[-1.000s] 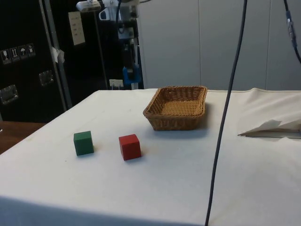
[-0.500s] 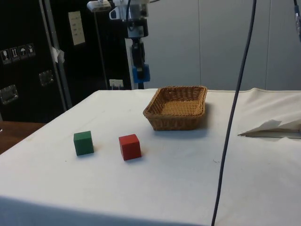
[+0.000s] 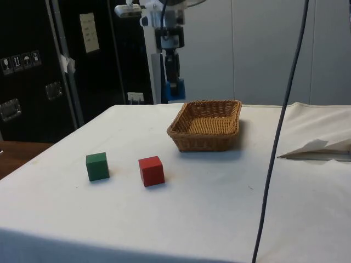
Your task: Pick up exactly two blocks and place them into the basket.
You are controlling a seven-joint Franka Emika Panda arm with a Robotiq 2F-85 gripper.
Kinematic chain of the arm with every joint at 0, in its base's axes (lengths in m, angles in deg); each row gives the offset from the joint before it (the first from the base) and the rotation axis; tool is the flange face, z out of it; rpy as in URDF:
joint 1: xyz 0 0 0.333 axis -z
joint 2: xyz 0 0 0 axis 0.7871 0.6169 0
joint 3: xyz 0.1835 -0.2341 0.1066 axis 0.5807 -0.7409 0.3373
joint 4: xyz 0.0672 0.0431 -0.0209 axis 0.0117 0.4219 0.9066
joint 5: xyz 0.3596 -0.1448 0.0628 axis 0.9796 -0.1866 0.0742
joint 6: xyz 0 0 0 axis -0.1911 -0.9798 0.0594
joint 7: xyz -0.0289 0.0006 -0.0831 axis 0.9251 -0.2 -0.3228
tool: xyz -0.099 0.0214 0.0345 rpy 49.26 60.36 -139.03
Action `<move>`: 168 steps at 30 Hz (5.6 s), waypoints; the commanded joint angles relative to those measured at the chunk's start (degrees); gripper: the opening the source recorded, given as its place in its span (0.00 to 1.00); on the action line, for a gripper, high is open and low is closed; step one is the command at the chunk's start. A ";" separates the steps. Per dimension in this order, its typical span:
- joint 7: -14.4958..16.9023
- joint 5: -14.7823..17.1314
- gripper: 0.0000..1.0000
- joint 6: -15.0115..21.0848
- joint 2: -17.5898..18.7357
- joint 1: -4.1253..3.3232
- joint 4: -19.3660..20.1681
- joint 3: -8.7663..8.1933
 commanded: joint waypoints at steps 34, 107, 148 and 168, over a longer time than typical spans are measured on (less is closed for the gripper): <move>1.72 4.24 0.01 19.31 5.73 0.74 10.26 -2.58; -16.39 -8.94 1.00 14.38 -8.14 -2.64 12.78 2.69; -33.40 -12.78 1.00 14.61 -4.93 -3.72 10.54 18.45; -33.46 -11.46 1.00 20.45 2.12 -3.38 9.97 24.12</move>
